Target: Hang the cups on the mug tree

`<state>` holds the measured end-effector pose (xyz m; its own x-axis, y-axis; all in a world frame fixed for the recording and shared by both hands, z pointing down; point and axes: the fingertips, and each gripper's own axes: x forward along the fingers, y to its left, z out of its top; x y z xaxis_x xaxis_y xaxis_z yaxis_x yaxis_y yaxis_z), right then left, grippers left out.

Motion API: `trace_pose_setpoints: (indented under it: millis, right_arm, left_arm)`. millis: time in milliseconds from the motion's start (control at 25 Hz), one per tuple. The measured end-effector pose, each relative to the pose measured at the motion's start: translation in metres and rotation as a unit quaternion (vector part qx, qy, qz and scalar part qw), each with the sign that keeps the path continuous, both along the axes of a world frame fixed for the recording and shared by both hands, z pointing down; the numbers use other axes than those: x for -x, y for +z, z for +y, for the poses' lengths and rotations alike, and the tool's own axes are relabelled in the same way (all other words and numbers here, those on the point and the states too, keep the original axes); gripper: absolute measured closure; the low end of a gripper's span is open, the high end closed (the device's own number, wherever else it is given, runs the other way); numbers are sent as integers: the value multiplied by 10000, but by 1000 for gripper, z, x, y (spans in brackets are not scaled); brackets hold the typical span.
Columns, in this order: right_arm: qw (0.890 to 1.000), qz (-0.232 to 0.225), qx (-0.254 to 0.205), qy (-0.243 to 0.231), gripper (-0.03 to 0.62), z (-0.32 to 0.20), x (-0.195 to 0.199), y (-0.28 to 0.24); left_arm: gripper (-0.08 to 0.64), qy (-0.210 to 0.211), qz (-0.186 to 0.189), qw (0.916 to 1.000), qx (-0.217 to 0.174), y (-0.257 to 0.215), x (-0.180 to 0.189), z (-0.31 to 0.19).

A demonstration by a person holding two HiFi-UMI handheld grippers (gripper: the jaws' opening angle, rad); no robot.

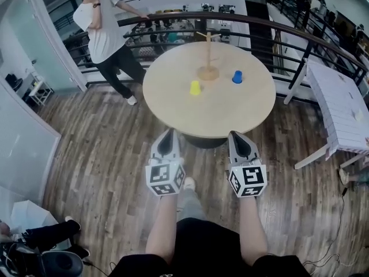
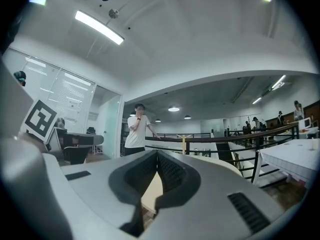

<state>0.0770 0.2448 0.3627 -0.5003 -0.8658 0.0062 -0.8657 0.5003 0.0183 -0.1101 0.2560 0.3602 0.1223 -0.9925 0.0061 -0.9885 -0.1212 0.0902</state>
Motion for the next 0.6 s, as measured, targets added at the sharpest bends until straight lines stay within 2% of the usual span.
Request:
trace_pose_setpoints:
  millis: [120, 280, 480, 600]
  right_arm:
    - [9999, 22, 122, 58, 583, -25, -5, 24]
    - [9992, -16, 265, 285, 583, -101, -24, 44]
    - [9946, -232, 521, 871, 583, -191, -29, 51]
    - [9949, -182, 557, 826, 583, -250, -8, 45]
  left_arm:
    - [546, 56, 42, 9999, 100, 23, -6, -30]
    - [546, 117, 208, 9995, 206, 43, -13, -111]
    - [546, 326, 239, 9988, 283, 45, 12, -200]
    - [546, 330, 327, 9982, 374, 45, 30, -259]
